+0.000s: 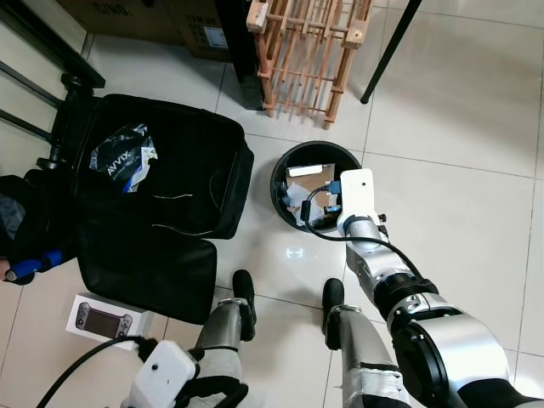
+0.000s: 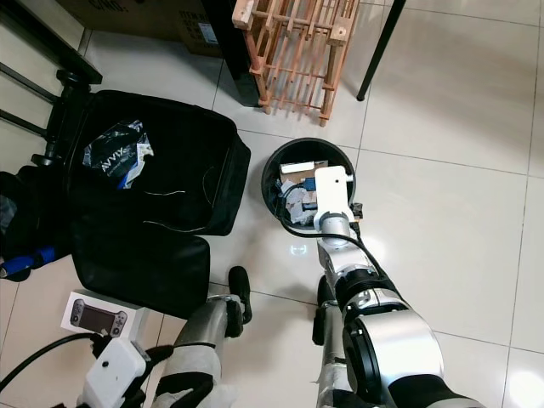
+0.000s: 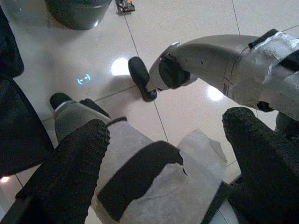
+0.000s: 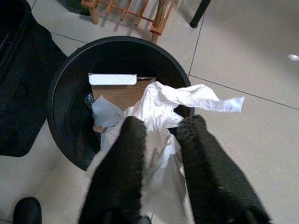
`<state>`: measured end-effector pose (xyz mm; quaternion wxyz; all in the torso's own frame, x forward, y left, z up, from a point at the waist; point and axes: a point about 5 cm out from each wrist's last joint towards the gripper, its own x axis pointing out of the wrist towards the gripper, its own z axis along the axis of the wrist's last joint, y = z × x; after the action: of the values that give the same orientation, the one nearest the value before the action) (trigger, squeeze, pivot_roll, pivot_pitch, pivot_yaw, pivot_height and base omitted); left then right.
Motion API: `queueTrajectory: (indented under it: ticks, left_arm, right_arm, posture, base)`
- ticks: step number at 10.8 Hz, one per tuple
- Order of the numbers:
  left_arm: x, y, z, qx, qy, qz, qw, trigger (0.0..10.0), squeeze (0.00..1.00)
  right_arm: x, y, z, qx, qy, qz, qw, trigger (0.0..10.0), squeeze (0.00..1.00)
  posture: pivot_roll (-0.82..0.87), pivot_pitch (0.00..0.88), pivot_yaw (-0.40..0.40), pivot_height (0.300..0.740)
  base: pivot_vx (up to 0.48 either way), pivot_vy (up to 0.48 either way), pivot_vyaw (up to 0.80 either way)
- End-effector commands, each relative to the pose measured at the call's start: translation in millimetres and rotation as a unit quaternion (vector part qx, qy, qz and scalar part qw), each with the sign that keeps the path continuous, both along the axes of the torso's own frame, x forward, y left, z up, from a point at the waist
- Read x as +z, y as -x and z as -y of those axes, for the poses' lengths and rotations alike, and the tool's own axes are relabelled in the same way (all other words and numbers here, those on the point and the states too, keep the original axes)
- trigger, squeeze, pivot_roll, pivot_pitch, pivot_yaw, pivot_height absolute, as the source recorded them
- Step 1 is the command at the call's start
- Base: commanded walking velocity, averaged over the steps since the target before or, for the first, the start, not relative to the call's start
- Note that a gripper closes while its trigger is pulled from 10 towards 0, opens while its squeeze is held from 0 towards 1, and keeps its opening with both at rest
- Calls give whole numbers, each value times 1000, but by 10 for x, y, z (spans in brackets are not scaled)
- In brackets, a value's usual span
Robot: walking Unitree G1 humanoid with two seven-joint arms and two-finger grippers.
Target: Picking trash to rubbish bin
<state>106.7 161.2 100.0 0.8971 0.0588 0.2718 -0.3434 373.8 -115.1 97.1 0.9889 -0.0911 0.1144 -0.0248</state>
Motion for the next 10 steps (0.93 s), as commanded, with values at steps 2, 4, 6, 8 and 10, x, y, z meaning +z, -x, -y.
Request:
queueTrajectory:
  ticks: [2,4,6,8,10]
  left_arm:
    - [-49,98,4,2,0,-30,1000,10000,0]
    - [-50,102,2,2,-1,-31,1000,10000,0]
    - [-55,100,-7,4,-3,-31,1000,10000,0]
    - [-52,114,-7,6,-4,-32,999,10000,0]
    - [-51,123,-11,6,-6,-33,999,10000,0]
  right_arm:
    - [-254,143,23,-7,0,-39,999,10000,1000]
    - [-256,143,39,-9,1,-39,999,10000,1000]
    - [-250,139,45,-10,2,-39,999,10000,1000]
    - [-255,143,40,-10,2,-39,999,10000,1000]
    - [-253,148,41,-12,-3,-31,999,10000,1000]
  posture:
    - [388,711,130,740]
    - [386,714,130,740]
    - [388,717,130,740]
    - [390,720,131,740]
    - [390,723,133,740]
  base:
    - [0,0,0]
    - [0,0,0]
    - [0,0,0]
    - [0,0,0]
    - [0,0,0]
